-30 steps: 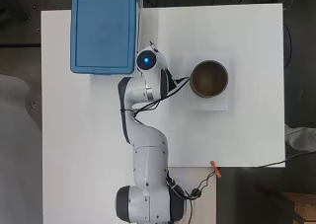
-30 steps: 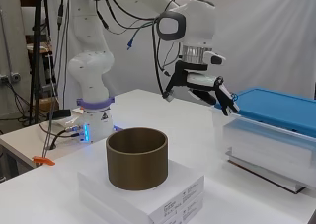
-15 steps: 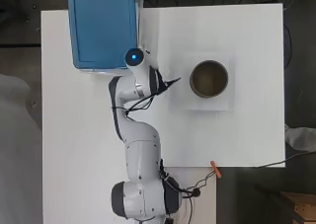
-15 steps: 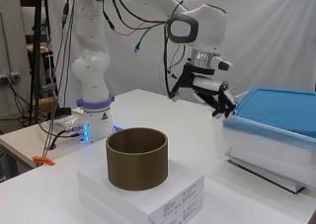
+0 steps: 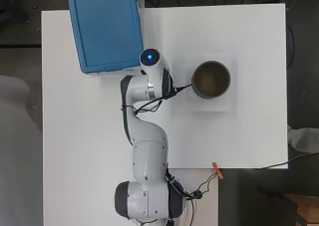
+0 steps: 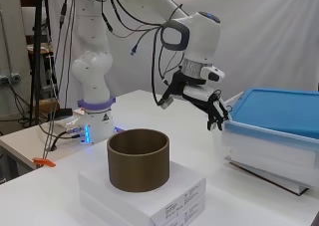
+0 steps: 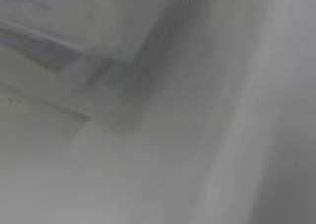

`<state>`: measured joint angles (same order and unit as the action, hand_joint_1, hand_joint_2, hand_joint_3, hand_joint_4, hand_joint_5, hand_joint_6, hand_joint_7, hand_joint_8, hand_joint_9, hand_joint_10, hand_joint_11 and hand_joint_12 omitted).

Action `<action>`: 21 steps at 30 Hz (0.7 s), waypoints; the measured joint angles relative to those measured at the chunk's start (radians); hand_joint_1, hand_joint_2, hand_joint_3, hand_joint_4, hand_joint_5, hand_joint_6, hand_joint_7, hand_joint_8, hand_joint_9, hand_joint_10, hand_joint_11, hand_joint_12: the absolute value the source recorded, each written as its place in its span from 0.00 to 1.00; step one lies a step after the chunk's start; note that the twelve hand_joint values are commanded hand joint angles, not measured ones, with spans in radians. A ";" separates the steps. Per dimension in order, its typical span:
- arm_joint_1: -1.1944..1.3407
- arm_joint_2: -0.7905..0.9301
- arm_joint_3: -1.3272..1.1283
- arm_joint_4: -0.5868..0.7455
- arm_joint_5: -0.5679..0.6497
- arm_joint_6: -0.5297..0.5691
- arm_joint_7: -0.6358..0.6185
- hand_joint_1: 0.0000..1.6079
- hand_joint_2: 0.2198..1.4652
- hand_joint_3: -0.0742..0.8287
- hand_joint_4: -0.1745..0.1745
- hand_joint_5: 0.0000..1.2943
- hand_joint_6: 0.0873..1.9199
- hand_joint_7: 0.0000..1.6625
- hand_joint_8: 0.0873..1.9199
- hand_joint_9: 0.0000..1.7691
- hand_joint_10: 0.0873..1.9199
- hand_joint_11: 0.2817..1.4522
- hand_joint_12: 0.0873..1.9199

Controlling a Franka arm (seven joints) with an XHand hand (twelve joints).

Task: Teleoperate dual arm-hand system to remove items from a box

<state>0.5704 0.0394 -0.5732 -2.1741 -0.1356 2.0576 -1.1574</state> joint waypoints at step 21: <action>0.003 -0.141 0.147 -0.067 -0.227 0.082 0.234 0.17 0.67 0.06 0.75 0.24 0.00 0.28 0.00 0.28 0.00 0.16 0.00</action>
<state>0.5730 -0.1016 -0.4259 -2.2408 -0.3624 2.1394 -0.9235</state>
